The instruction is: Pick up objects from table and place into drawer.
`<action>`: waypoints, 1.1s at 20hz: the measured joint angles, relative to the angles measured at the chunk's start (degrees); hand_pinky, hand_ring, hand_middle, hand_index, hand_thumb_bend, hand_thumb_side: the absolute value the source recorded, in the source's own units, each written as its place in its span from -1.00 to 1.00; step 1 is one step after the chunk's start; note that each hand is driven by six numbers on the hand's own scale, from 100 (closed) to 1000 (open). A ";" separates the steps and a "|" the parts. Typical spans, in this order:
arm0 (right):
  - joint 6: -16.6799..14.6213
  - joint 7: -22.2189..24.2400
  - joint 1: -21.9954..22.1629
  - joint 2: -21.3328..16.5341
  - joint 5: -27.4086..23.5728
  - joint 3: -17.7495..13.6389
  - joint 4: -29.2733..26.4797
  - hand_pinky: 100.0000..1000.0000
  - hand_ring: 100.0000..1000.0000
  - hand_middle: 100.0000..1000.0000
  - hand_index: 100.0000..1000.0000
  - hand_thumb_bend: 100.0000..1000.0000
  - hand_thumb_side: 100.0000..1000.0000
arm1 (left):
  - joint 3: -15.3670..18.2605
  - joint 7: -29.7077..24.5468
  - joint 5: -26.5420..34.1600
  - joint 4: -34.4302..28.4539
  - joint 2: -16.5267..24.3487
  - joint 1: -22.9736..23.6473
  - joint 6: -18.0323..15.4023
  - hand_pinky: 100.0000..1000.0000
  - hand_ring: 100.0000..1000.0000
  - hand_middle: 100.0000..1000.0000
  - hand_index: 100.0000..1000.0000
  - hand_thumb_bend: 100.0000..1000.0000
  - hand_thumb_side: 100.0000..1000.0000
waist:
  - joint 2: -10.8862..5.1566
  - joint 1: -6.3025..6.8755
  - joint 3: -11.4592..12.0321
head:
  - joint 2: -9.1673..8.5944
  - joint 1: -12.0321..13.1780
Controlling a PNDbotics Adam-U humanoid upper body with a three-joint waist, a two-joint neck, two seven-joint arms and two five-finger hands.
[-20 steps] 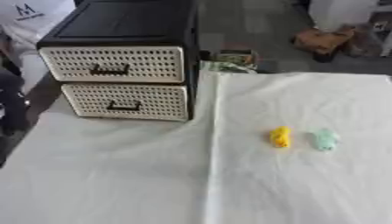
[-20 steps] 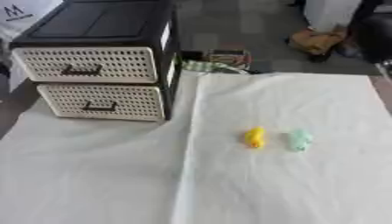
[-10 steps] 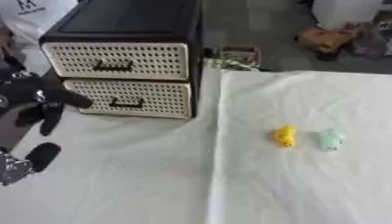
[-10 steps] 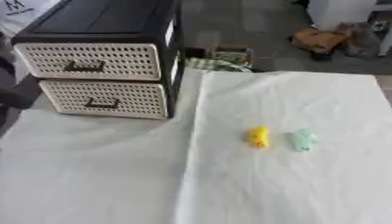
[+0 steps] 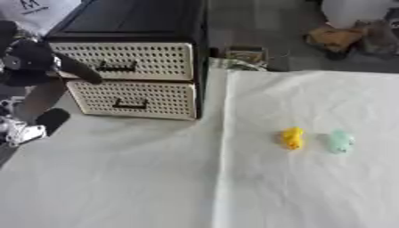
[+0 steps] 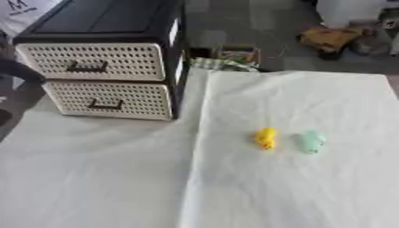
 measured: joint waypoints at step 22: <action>0.64 -1.26 -0.08 0.11 -0.96 -0.90 0.00 0.60 0.48 -0.19 0.63 -0.33 1.00 | -9.06 3.28 -7.91 4.12 -5.83 -3.21 19.99 -1.00 -1.00 -1.00 0.69 -0.99 -0.32 | 0.45 0.67 -1.25 | -0.80 0.40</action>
